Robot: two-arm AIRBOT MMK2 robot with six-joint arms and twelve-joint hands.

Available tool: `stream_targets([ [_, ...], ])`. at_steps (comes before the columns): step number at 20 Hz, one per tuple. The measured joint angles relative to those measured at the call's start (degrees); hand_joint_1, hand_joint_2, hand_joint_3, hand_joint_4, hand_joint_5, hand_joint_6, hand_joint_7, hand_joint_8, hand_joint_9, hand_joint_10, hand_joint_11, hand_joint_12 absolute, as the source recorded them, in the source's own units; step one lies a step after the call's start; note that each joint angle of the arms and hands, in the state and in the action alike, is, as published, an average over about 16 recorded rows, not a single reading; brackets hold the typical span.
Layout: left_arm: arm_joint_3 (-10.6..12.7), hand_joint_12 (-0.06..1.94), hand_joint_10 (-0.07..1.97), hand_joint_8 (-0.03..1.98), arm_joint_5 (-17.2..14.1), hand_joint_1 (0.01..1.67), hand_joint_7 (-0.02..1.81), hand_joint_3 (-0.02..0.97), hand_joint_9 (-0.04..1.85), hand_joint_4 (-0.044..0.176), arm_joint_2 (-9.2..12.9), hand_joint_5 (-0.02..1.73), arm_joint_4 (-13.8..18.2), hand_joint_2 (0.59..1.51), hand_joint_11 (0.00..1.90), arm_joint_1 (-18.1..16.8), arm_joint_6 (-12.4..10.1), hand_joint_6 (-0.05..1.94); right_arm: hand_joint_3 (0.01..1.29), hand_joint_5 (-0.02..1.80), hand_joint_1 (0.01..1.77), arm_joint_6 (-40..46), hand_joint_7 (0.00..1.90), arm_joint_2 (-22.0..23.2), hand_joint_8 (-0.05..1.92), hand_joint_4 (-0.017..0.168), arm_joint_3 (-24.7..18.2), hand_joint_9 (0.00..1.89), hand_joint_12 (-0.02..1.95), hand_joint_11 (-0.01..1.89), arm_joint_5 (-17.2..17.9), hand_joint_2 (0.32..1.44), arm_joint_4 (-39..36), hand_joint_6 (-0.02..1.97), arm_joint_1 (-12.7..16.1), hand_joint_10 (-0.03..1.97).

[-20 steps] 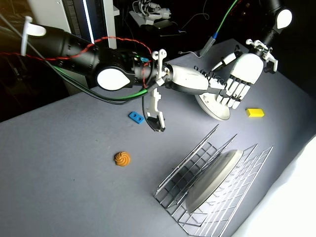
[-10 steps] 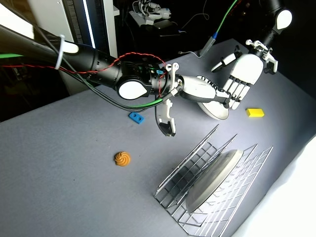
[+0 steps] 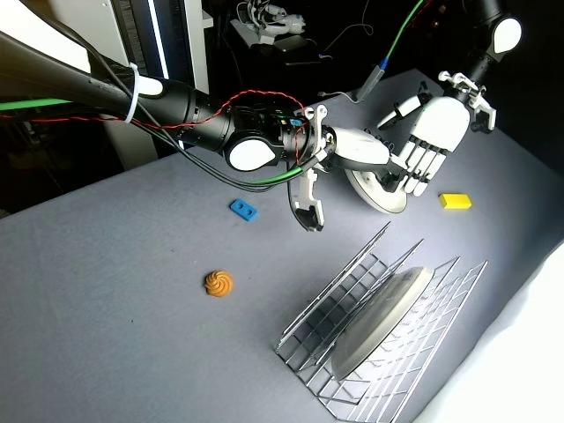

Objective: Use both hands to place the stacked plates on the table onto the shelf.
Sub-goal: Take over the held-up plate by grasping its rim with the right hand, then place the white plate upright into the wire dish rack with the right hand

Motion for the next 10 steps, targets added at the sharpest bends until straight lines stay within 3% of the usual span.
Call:
stream_targets([
  [7, 0.0, 0.0, -0.03, -0.01, 0.0, 0.02, -0.01, 0.019, -0.02, -0.007, -0.1, 0.0, 0.2, 1.066, 0.02, -0.1, 0.0, 0.0, 0.01, 0.93, 0.96, -0.2, 1.08, -0.6, 0.21, -0.001, 0.0, 1.17, 1.13, 0.79, 1.1, 0.99, 0.1, 0.21, 0.4, 0.06],
  [10, 0.1, 0.0, -0.03, -0.01, -0.1, 0.02, -0.01, 0.019, -0.02, -0.007, -0.1, 0.0, 0.6, 1.066, 0.02, -0.6, -0.1, -0.01, 0.01, 0.99, 1.07, -0.2, 1.16, -0.7, 0.3, -0.004, 0.0, 1.23, 1.13, 0.89, 1.5, 0.98, 0.1, 0.29, 0.4, 0.18],
])
